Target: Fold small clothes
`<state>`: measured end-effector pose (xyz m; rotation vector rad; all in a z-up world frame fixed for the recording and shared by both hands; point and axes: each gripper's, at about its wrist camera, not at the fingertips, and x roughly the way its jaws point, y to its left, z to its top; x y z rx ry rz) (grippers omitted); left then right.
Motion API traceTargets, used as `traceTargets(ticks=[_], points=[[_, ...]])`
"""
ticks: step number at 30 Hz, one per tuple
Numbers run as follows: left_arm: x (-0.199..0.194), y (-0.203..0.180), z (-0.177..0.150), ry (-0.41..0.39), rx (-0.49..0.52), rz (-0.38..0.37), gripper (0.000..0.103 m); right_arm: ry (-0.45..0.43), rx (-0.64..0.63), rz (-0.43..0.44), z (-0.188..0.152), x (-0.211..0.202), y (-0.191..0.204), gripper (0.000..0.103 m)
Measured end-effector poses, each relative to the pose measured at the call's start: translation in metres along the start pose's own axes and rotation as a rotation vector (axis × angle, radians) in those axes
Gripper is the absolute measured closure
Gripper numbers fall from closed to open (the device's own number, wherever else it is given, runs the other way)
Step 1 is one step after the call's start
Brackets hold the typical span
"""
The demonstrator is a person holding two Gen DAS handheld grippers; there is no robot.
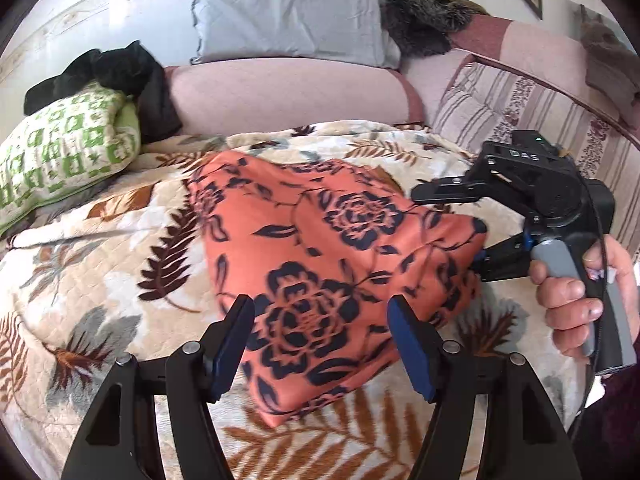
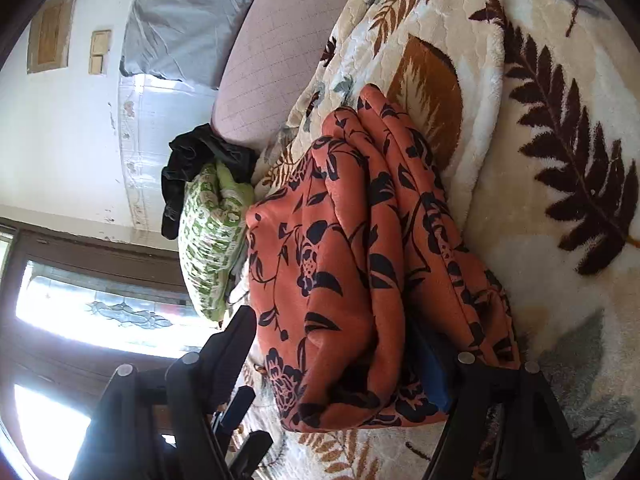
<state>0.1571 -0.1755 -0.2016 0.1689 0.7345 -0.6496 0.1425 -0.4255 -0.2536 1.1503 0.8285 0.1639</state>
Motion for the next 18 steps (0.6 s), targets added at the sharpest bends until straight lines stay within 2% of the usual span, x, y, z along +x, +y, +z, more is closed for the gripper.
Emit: traceTargets(ticks=[1, 2, 3, 4, 6, 8, 15, 18], points=[[0.004, 0.012, -0.002, 0.017, -0.043, 0.014, 0.033, -0.003, -0.010, -0.023, -0.001, 0.004, 0.000, 0.028], [0.008, 0.021, -0.005, 0.041, -0.089, 0.014, 0.033, -0.013, -0.024, -0.045, -0.003, 0.006, 0.001, 0.039], [0.011, 0.031, -0.007, 0.063, -0.131, 0.002, 0.033, -0.027, -0.051, -0.080, -0.005, 0.008, 0.003, 0.066], [0.014, 0.038, -0.009, 0.072, -0.161, -0.014, 0.033, -0.033, -0.091, -0.126, -0.006, 0.010, 0.007, 0.075], [0.017, 0.045, -0.008, 0.068, -0.190, -0.027, 0.033, -0.066, -0.161, -0.201, -0.012, 0.013, 0.015, 0.080], [0.017, 0.048, -0.006, 0.059, -0.209, -0.042, 0.033, -0.102, -0.222, -0.229, -0.016, 0.011, 0.027, 0.083], [0.020, 0.051, 0.001, 0.039, -0.269, -0.112, 0.033, -0.299, -0.480, -0.202, -0.041, -0.026, 0.082, 0.085], [0.025, 0.052, 0.002, 0.048, -0.279, -0.107, 0.032, -0.318, -0.537, -0.235, -0.051, -0.034, 0.082, 0.085]])
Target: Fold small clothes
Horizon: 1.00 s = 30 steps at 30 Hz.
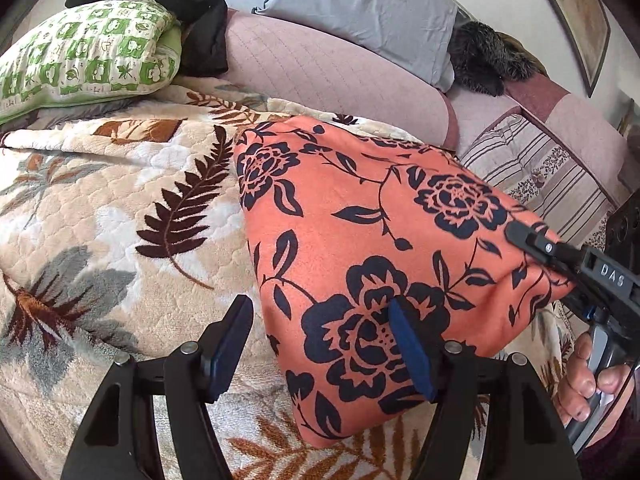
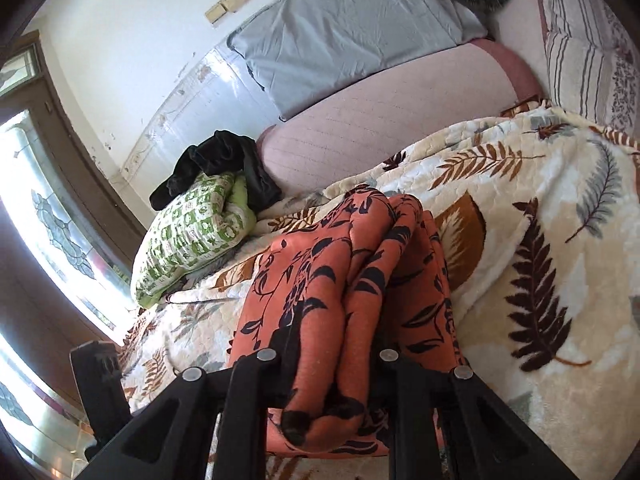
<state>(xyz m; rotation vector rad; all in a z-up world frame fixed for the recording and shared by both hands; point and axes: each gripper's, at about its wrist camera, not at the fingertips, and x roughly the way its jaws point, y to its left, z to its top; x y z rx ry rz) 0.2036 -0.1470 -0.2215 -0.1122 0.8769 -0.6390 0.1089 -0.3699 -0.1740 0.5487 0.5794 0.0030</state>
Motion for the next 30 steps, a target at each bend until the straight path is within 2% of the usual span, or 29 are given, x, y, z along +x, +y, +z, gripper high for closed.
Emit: traceTargets(ticks=[3, 6, 9, 16, 18, 21, 25, 30], points=[[0.011, -0.002, -0.001, 0.035, 0.015, 0.031, 0.032, 0.115, 0.057, -0.072, -0.012, 0.026, -0.024, 0.085], [0.016, -0.008, -0.004, 0.047, 0.048, 0.062, 0.032, 0.223, 0.134, -0.099, -0.021, 0.048, -0.048, 0.085], [0.019, -0.011, -0.004, 0.051, 0.075, 0.090, 0.032, 0.297, 0.182, -0.093, -0.026, 0.059, -0.061, 0.082], [0.019, -0.018, -0.004, 0.044, 0.128, 0.154, 0.028, 0.379, 0.306, -0.030, -0.016, 0.057, -0.077, 0.079], [0.018, -0.022, -0.004, 0.041, 0.145, 0.172, 0.028, 0.367, 0.310, -0.038, -0.007, 0.050, -0.078, 0.074], [0.018, -0.027, -0.005, 0.037, 0.172, 0.201, 0.028, 0.275, 0.247, -0.103, 0.009, 0.038, -0.072, 0.065], [0.018, -0.030, -0.005, 0.038, 0.189, 0.217, 0.028, 0.176, 0.127, -0.155, 0.023, 0.037, -0.053, 0.065], [0.018, -0.028, -0.004, 0.046, 0.183, 0.212, 0.027, 0.161, -0.012, -0.175, 0.036, 0.059, -0.027, 0.068]])
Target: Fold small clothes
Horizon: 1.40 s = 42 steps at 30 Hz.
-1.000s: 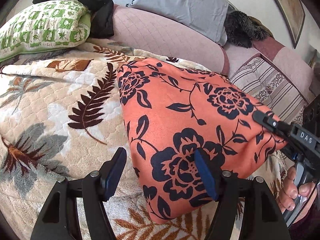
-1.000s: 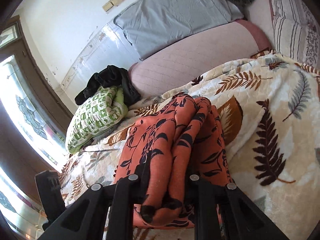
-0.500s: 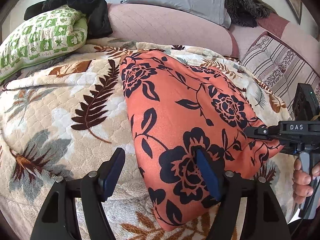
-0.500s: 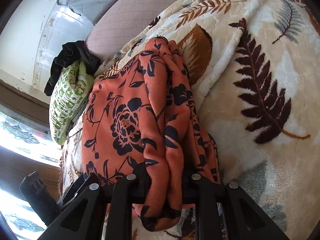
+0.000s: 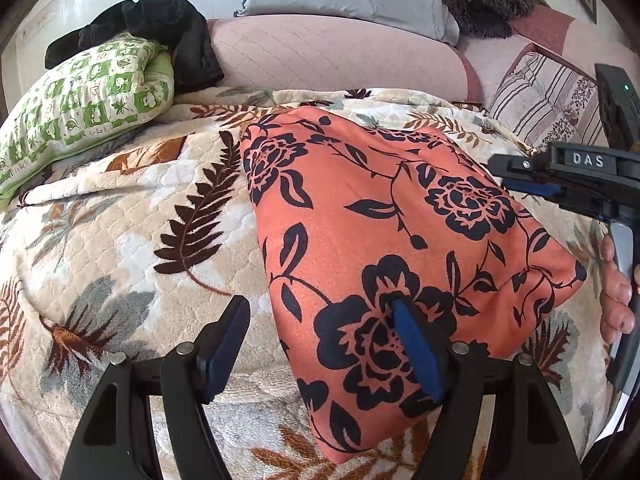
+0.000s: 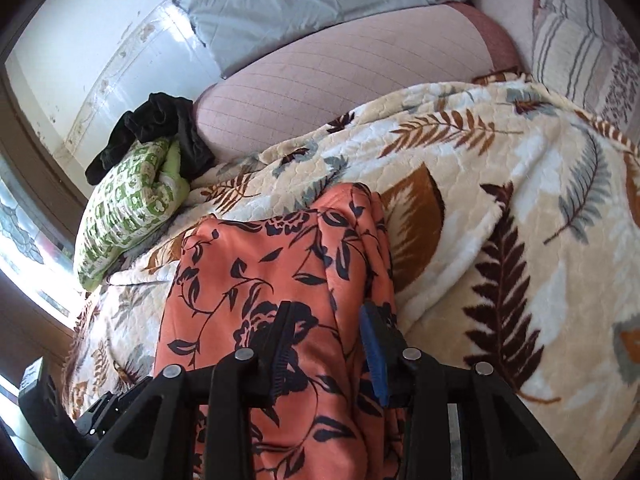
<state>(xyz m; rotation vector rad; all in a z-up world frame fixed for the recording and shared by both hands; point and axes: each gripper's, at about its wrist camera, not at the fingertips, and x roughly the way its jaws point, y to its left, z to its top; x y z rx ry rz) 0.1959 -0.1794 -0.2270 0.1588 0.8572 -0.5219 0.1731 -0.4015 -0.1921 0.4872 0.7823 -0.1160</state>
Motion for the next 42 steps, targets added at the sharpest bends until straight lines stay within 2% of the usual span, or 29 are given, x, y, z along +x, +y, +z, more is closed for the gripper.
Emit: traceTargets(ticks=[2, 4, 9, 12, 18, 21, 23, 28, 32, 34, 36, 39, 40, 42], points=[[0.000, 0.001, 0.000, 0.004, -0.004, -0.004, 0.027, -0.014, -0.027, -0.009, 0.011, 0.008, 0.009, 0.068], [0.001, 0.001, 0.000, 0.004, -0.001, -0.004, 0.026, 0.007, -0.017, -0.015, 0.024, 0.026, 0.016, 0.068], [0.005, 0.001, 0.002, 0.008, 0.008, -0.005, 0.025, 0.238, 0.088, -0.062, 0.031, 0.089, 0.000, 0.066], [0.008, 0.002, 0.003, 0.011, 0.006, -0.004, 0.023, 0.239, 0.154, -0.027, 0.034, 0.091, -0.013, 0.066], [0.008, 0.003, 0.002, 0.015, 0.003, 0.004, 0.021, 0.172, 0.152, 0.002, 0.026, 0.078, -0.015, 0.066], [0.010, 0.004, 0.001, 0.033, -0.005, 0.009, 0.015, 0.162, 0.164, 0.000, 0.024, 0.061, -0.010, 0.066], [0.015, 0.007, 0.000, 0.064, -0.028, -0.014, 0.011, 0.144, 0.170, 0.022, 0.020, 0.042, -0.008, 0.066], [0.029, 0.014, -0.008, 0.159, -0.131, -0.073, 0.000, 0.129, 0.188, 0.046, 0.001, 0.002, -0.007, 0.066], [0.027, 0.005, -0.013, 0.156, -0.119, -0.035, 0.000, 0.128, 0.190, 0.020, -0.030, -0.020, -0.009, 0.066], [0.026, 0.004, -0.015, 0.156, -0.122, -0.029, 0.000, 0.176, 0.218, 0.001, -0.047, -0.013, -0.017, 0.066], [0.026, 0.004, -0.014, 0.174, -0.114, -0.032, 0.000, 0.225, 0.217, -0.053, -0.061, 0.007, -0.026, 0.066], [0.021, 0.010, -0.002, 0.224, -0.117, -0.063, 0.000, 0.211, 0.222, -0.045, -0.062, 0.015, -0.029, 0.066], [0.016, 0.013, 0.002, 0.207, -0.115, -0.056, 0.000, 0.209, 0.220, -0.050, -0.061, 0.014, -0.028, 0.066], [0.003, 0.019, 0.010, 0.114, -0.099, 0.017, 0.000, 0.205, 0.205, -0.069, -0.062, 0.015, -0.025, 0.066]])
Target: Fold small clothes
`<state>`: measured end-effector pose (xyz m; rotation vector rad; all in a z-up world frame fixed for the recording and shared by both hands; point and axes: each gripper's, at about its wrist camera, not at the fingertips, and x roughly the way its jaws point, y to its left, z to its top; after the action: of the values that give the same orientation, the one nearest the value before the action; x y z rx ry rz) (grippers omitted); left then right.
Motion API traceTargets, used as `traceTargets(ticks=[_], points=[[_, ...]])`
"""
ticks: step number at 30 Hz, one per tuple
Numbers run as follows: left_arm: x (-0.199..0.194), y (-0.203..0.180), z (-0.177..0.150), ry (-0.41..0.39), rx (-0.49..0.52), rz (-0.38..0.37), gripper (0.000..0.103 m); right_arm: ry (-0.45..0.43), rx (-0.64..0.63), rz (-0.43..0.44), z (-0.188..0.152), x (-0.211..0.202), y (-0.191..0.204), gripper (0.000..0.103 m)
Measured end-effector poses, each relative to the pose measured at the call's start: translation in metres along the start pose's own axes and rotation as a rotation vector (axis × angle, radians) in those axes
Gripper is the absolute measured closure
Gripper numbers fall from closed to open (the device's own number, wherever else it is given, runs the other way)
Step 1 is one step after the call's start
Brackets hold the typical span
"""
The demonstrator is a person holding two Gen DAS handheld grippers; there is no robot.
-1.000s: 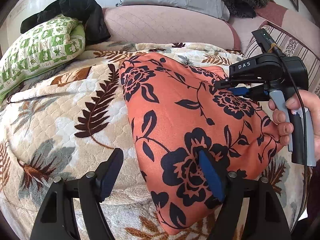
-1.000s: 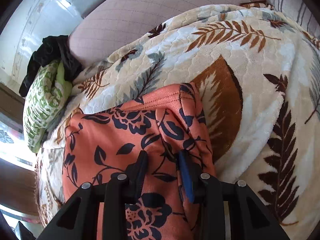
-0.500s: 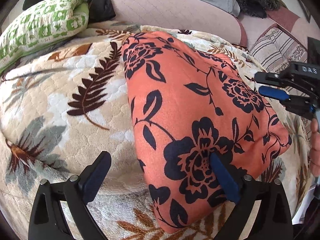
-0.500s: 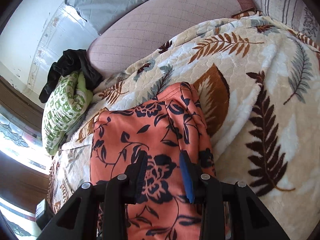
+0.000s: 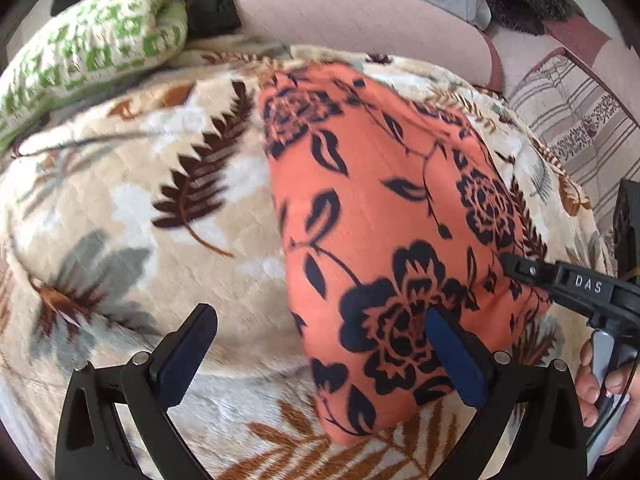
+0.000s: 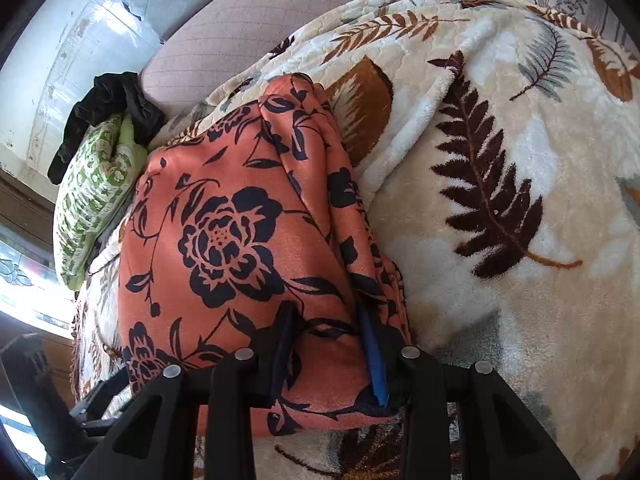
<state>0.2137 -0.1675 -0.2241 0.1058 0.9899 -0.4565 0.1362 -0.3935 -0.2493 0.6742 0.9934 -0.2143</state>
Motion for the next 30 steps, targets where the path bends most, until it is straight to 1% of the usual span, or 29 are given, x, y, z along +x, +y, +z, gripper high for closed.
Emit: traceTargets(ticks=[1, 2, 5, 6, 12, 15, 19, 24, 30], points=[[-0.006, 0.002, 0.003, -0.043, 0.007, 0.040, 0.000, -0.002, -0.013, -0.016, 0.000, 0.000, 0.003, 0.066], [-0.009, 0.005, 0.005, -0.068, 0.012, 0.067, 0.000, -0.005, -0.033, -0.037, -0.001, 0.000, 0.007, 0.066], [-0.009, 0.008, 0.009, -0.085, 0.024, 0.113, 0.000, -0.014, -0.068, -0.088, -0.004, 0.000, 0.017, 0.065], [-0.007, 0.009, 0.010, -0.086, 0.028, 0.118, 0.000, -0.016, -0.074, -0.104, -0.004, 0.001, 0.020, 0.065], [0.000, 0.011, 0.011, -0.090, 0.007, 0.106, 0.000, -0.045, -0.157, -0.227, -0.014, 0.001, 0.043, 0.065], [0.002, 0.011, 0.010, -0.096, 0.004, 0.100, 0.000, -0.061, -0.195, -0.273, -0.020, 0.002, 0.054, 0.065], [0.006, 0.011, 0.009, -0.100, -0.002, 0.091, 0.000, -0.078, -0.240, -0.309, -0.026, 0.003, 0.059, 0.065], [0.007, 0.009, 0.008, -0.116, 0.010, 0.099, 0.000, -0.092, -0.275, -0.336, -0.026, 0.008, 0.061, 0.065], [0.008, 0.010, 0.008, -0.115, 0.015, 0.098, 0.000, -0.116, -0.327, -0.397, -0.030, 0.011, 0.070, 0.065]])
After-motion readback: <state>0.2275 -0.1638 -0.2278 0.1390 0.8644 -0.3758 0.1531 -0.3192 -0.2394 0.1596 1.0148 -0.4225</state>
